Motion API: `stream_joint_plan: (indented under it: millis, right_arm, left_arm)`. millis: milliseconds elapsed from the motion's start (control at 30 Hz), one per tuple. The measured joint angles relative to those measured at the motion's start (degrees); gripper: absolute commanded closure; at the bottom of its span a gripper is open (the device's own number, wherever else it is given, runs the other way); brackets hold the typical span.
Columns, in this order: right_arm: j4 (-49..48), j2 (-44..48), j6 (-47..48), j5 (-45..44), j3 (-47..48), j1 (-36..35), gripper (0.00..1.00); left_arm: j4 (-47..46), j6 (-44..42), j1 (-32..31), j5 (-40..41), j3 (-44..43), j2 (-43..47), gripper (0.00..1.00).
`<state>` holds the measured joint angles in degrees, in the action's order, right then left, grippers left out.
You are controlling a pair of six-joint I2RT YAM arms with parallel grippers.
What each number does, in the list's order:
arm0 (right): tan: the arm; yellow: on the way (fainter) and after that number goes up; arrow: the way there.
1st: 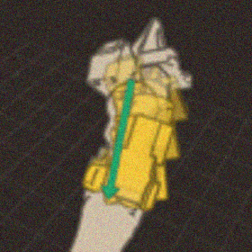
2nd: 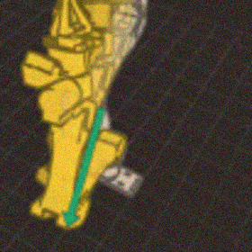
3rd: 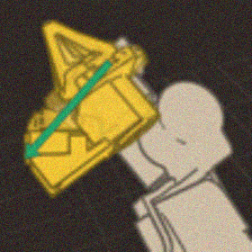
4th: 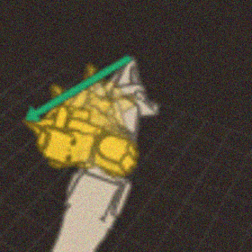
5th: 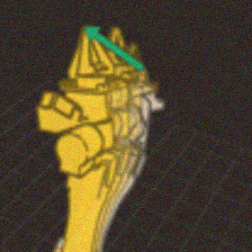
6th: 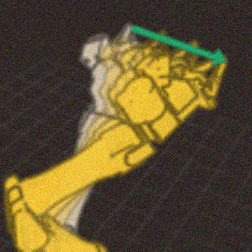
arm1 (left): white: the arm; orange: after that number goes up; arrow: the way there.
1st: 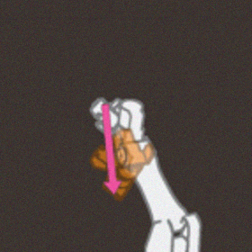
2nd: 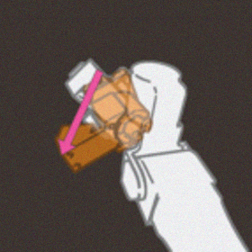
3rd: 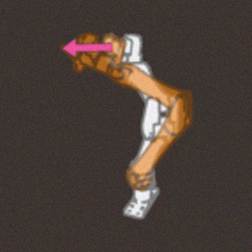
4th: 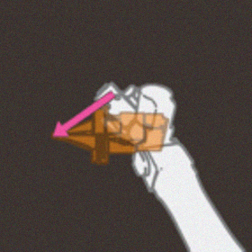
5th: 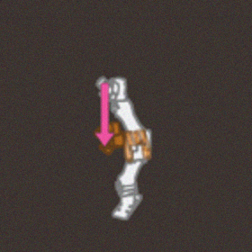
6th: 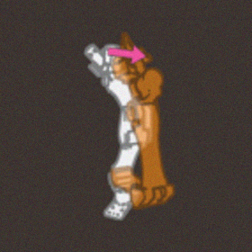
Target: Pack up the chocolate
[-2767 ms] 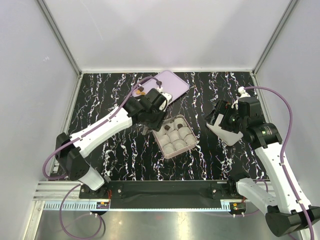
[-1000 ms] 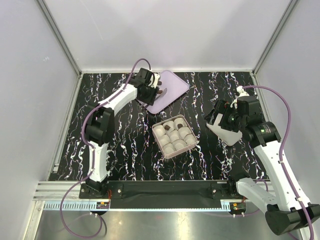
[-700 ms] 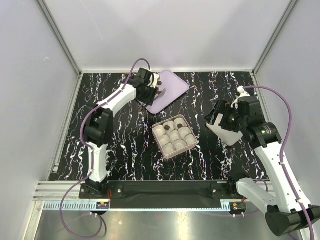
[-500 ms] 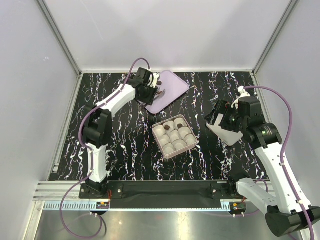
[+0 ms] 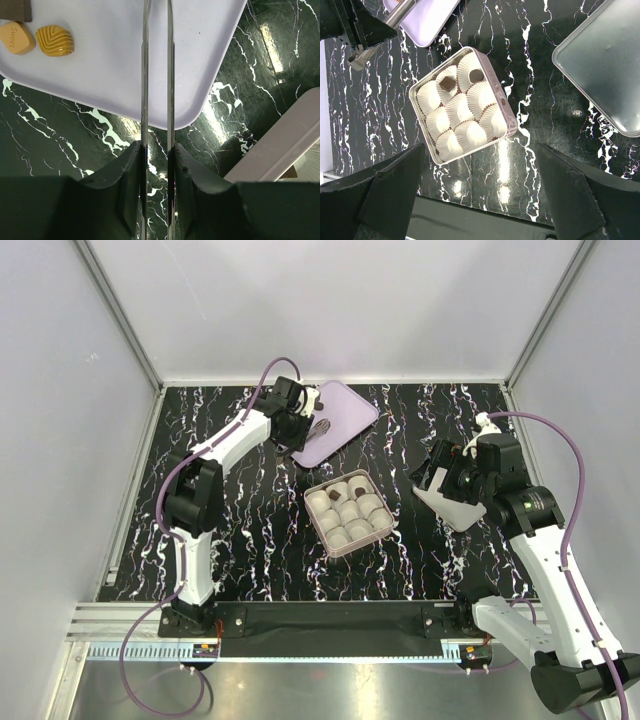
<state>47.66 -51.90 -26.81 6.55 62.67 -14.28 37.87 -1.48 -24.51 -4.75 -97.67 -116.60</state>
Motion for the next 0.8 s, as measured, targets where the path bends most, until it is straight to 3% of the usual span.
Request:
stream_joint_plan:
  millis: [300, 533, 800]
  right_arm:
    - [0.0, 0.2, 0.0, 0.0, 0.0, 0.0, 0.00]
    - [0.2, 0.6, 0.0, 0.0, 0.0, 0.0, 0.00]
    - [0.3, 2.4, 0.0, 0.1, 0.0, 0.0, 0.00]
  left_arm:
    - [4.4, 2.7, -0.5, 0.3, -1.7, 2.5, 0.79]
    - [11.0, 5.3, -4.4, 2.0, -1.9, 12.4, 0.80]
    - [17.5, 10.0, -15.3, 3.2, 11.1, 29.3, 0.80]
